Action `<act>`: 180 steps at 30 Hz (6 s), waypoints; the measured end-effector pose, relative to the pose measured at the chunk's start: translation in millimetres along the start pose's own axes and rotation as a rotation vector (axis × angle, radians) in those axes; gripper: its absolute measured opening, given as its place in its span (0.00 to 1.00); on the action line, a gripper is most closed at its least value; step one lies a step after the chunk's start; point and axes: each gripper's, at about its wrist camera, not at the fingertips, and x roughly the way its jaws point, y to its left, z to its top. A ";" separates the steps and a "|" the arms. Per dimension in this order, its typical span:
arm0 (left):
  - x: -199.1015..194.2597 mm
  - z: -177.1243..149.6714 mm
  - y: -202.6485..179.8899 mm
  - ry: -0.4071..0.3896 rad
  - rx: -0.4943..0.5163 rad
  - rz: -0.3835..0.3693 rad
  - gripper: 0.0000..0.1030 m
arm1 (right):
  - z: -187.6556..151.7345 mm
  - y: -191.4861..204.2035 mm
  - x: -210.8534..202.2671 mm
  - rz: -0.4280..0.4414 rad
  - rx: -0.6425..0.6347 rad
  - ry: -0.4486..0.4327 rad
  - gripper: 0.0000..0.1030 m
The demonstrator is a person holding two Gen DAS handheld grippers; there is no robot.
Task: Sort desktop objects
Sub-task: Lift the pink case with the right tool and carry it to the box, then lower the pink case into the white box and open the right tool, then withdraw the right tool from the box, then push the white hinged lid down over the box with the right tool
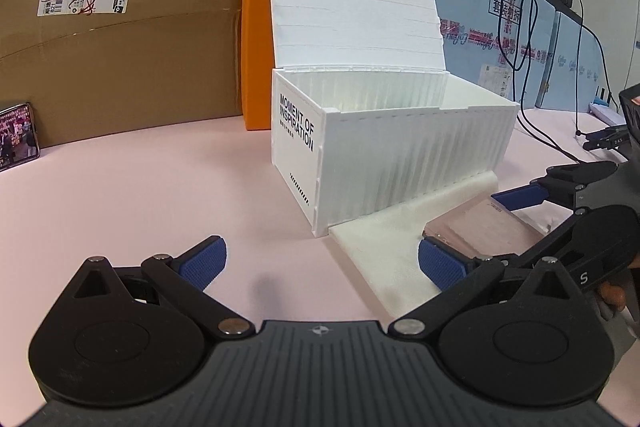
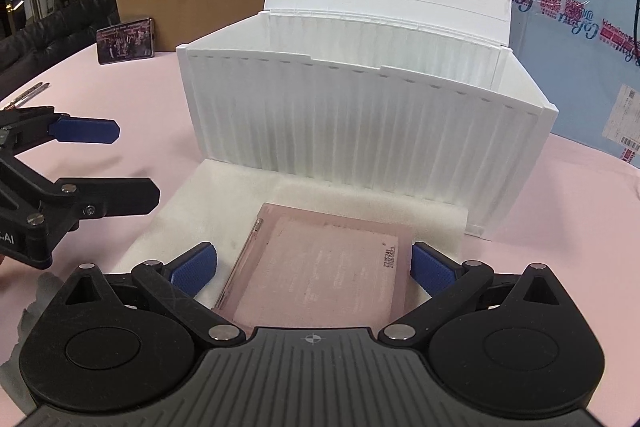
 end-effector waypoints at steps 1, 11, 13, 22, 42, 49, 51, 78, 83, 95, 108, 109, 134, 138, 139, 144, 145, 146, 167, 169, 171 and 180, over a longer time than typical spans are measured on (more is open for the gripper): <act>-0.1 -0.2 0.7 0.000 -0.004 -0.001 1.00 | 2.1 0.3 0.6 -0.001 -0.014 0.013 0.99; 3.0 0.7 2.1 0.007 -0.016 -0.009 1.00 | 3.5 0.0 -7.6 -0.010 -0.019 -0.017 0.87; 3.2 2.3 1.5 0.007 -0.011 -0.009 1.00 | 4.9 -0.3 -12.3 -0.008 -0.016 -0.032 0.87; -7.3 47.9 -7.7 -0.086 0.113 0.009 1.00 | 15.6 -5.3 -45.8 0.010 0.034 -0.156 0.85; 17.3 86.7 2.6 -0.153 0.069 -0.017 1.00 | 52.9 -24.9 -86.0 0.029 0.116 -0.343 0.80; 13.1 87.8 14.6 -0.169 0.027 0.004 1.00 | 80.1 -35.7 -93.0 0.002 0.148 -0.424 0.80; 12.5 88.0 16.5 -0.170 0.022 0.006 1.00 | 88.9 -38.1 -91.3 -0.010 0.157 -0.435 0.80; 23.6 86.7 24.9 -0.129 -0.009 0.000 1.00 | 117.7 -43.0 -8.8 -0.115 0.124 -0.221 0.72; 24.3 86.5 26.6 -0.126 -0.015 0.001 1.00 | 126.1 -40.1 4.4 -0.124 0.100 -0.187 0.72; 29.0 84.7 29.4 -0.125 -0.032 0.015 1.00 | 117.7 -48.9 10.7 -0.097 0.120 -0.175 0.74; 30.5 83.7 30.7 -0.187 -0.090 0.113 1.00 | 107.6 -73.9 -6.6 -0.037 0.175 -0.287 0.85; 31.0 84.0 29.8 -0.190 -0.093 0.131 1.00 | 107.4 -75.8 -8.1 -0.032 0.177 -0.296 0.86; 70.1 126.4 -2.7 -0.185 -0.063 0.145 1.00 | 112.9 -141.1 -18.4 0.031 0.244 -0.482 1.00; 76.6 125.4 2.3 -0.200 -0.063 0.138 1.00 | 114.3 -144.2 -14.3 0.038 0.207 -0.495 1.00; 77.4 123.9 4.3 -0.207 -0.060 0.125 1.00 | 114.4 -143.7 -13.5 0.030 0.195 -0.498 1.00; 84.0 119.4 13.0 -0.184 -0.084 0.104 1.00 | 115.2 -137.6 -6.4 -0.045 0.135 -0.479 1.00; 84.2 118.9 14.4 -0.186 -0.090 0.106 1.00 | 114.7 -136.4 -5.2 -0.047 0.125 -0.486 1.00; 84.5 118.4 15.4 -0.187 -0.094 0.104 1.00 | 113.6 -135.0 -4.6 -0.044 0.110 -0.502 1.00; 86.5 111.1 20.4 -0.158 -0.128 0.095 1.00 | 107.5 -128.9 -5.1 0.124 0.061 -0.533 1.00; 87.2 110.7 19.2 -0.156 -0.126 0.094 1.00 | 106.3 -130.0 -6.7 0.132 0.061 -0.536 1.00; 88.4 109.9 18.1 -0.151 -0.124 0.092 1.00 | 105.5 -131.4 -8.5 0.144 0.062 -0.537 1.00; 97.7 106.7 7.1 -0.113 -0.084 0.081 1.00 | 103.4 -130.4 -15.2 0.163 0.037 -0.528 1.00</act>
